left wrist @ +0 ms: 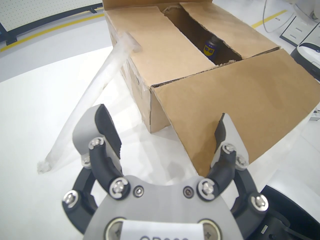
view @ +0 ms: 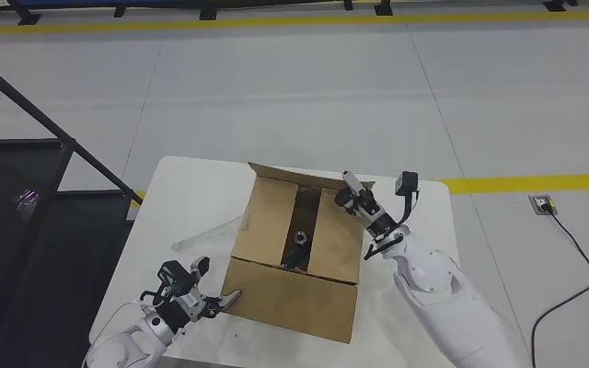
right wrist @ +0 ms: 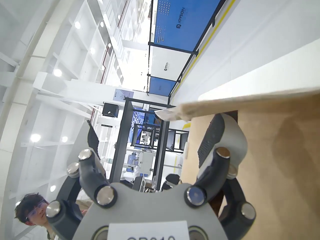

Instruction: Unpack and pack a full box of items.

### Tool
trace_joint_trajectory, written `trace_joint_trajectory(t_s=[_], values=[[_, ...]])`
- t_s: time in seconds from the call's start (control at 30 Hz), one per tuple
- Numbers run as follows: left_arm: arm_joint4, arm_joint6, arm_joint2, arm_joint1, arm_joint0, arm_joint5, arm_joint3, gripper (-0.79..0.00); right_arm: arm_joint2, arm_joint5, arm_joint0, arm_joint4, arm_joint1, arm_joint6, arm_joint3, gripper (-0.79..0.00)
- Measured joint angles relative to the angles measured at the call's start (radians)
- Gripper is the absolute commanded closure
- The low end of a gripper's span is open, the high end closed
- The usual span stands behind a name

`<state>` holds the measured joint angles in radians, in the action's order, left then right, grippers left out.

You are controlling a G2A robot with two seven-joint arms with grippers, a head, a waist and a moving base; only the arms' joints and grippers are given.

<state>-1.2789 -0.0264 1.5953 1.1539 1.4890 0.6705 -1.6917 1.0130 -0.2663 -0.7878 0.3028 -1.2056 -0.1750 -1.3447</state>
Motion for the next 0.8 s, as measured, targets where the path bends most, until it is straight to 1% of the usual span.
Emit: trace_joint_trajectory(t_s=[0.23,0.4,0.63,0.8], values=[[0.0,0.0,0.0,0.0,0.0,0.0,0.0,-0.785,-0.068,0.001,0.146,-0.023,-0.053,0.093,0.188,-0.785],[0.0,0.0,0.0,0.0,0.0,0.0,0.0,-0.785,-0.111,-0.012,0.228,-0.029,-0.092,0.144,0.324,-0.785],[0.0,0.0,0.0,0.0,0.0,0.0,0.0,-0.785,-0.145,-0.012,0.316,0.003,-0.142,0.156,0.499,-0.785],[0.0,0.0,0.0,0.0,0.0,0.0,0.0,-0.785,-0.159,0.0,0.357,0.04,-0.173,0.114,0.597,-0.785]])
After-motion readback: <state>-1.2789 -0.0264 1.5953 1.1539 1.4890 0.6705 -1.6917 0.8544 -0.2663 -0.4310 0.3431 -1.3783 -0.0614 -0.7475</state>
